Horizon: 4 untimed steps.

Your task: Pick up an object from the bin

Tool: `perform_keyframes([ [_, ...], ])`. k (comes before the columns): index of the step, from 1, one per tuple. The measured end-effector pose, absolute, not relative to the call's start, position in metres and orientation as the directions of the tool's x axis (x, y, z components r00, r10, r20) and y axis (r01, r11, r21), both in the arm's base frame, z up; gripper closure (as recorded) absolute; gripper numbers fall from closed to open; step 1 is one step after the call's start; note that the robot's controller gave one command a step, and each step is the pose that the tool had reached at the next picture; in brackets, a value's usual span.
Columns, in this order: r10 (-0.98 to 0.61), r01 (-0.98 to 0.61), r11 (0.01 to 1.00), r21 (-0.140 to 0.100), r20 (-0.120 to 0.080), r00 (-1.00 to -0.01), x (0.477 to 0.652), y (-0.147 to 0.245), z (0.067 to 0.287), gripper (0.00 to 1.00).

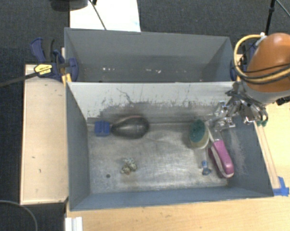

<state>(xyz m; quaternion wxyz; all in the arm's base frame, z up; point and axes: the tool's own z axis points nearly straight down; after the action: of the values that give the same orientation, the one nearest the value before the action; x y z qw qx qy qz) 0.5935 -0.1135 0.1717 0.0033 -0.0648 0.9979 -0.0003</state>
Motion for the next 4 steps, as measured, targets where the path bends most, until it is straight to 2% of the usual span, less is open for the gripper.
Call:
perform_keyframes([
  [1, -0.129, -0.129, 0.992, -0.001, -0.006, -0.992, 0.593, -0.113, 0.171, 0.0],
  [2, -0.181, -0.181, 0.984, -0.004, -0.019, -0.983, 0.576, -0.099, 0.073, 0.0],
  [3, -0.183, -0.183, 0.983, -0.007, -0.027, -0.983, 0.579, -0.099, 0.078, 1.0],
  [4, -0.185, -0.185, 0.983, -0.002, -0.009, -0.983, 0.574, -0.099, 0.072, 0.0],
])
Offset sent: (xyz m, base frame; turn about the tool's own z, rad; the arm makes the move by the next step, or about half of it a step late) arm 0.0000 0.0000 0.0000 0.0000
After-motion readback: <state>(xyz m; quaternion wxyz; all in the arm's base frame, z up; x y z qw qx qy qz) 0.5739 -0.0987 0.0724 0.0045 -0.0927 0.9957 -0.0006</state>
